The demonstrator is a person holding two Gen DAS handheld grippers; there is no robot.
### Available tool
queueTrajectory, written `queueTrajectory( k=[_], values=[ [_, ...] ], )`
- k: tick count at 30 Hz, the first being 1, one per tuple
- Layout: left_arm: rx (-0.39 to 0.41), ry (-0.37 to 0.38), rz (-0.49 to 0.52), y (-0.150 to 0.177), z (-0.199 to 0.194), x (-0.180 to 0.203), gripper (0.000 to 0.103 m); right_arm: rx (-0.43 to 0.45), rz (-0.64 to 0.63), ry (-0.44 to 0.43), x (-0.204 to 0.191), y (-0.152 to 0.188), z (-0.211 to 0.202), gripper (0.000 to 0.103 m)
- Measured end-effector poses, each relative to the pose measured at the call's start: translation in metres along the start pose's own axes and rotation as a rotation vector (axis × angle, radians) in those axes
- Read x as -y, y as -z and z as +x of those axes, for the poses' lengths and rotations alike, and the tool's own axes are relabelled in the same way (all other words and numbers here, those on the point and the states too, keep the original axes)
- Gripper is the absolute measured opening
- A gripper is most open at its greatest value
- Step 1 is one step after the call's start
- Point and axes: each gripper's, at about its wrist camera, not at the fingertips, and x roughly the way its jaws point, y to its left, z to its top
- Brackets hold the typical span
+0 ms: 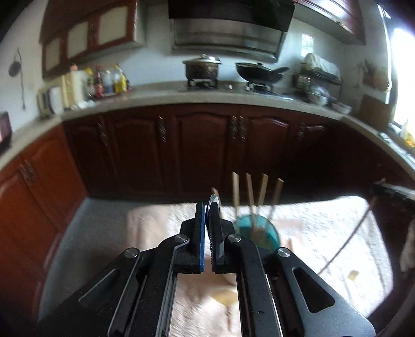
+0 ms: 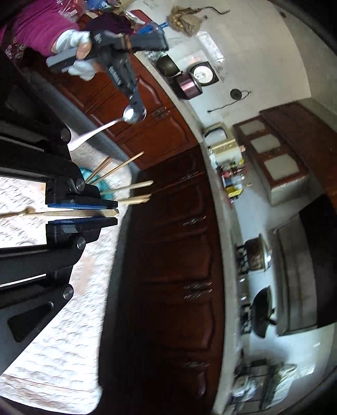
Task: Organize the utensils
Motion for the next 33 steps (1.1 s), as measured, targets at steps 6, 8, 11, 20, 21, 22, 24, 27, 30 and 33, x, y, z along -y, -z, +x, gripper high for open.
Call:
queueTrajectory(
  k=[6, 8, 11, 20, 21, 22, 24, 27, 30, 33],
  values=[
    [0.037, -0.09, 0.023, -0.005, 0.026, -0.002, 0.002, 0.036, -0.038, -0.017, -0.024, -0.032, 0.013, 0.005],
    [0.043, -0.114, 0.029, -0.005, 0.036, -0.001, 0.002, 0.041, -0.051, -0.019, -0.031, -0.041, 0.02, 0.005],
    [0.045, -0.141, 0.037, -0.002, 0.053, 0.002, 0.002, 0.035, -0.065, -0.014, -0.039, -0.05, 0.035, 0.005],
    [0.048, -0.201, 0.073, 0.011, 0.082, 0.009, 0.002, 0.014, -0.066, 0.01, -0.044, -0.053, 0.084, 0.005],
    [0.047, -0.205, 0.076, 0.013, 0.085, 0.01, 0.002, 0.006, -0.063, 0.014, -0.043, -0.051, 0.09, 0.005],
    [0.045, -0.208, 0.079, 0.014, 0.088, 0.011, 0.002, 0.0, -0.06, 0.014, -0.042, -0.049, 0.095, 0.005],
    [0.036, -0.206, 0.089, 0.018, 0.093, 0.015, 0.002, -0.02, -0.053, 0.014, -0.039, -0.045, 0.105, 0.005],
    [0.03, -0.209, 0.119, 0.026, 0.097, 0.021, 0.002, -0.05, -0.057, 0.017, -0.037, -0.038, 0.119, 0.005],
    [0.019, -0.206, 0.13, 0.031, 0.102, 0.024, 0.002, -0.087, -0.05, 0.014, -0.032, -0.027, 0.132, 0.005],
    [-0.001, -0.198, 0.127, 0.035, 0.108, 0.025, 0.002, -0.122, -0.041, 0.008, -0.027, -0.015, 0.142, 0.005]
  ],
)
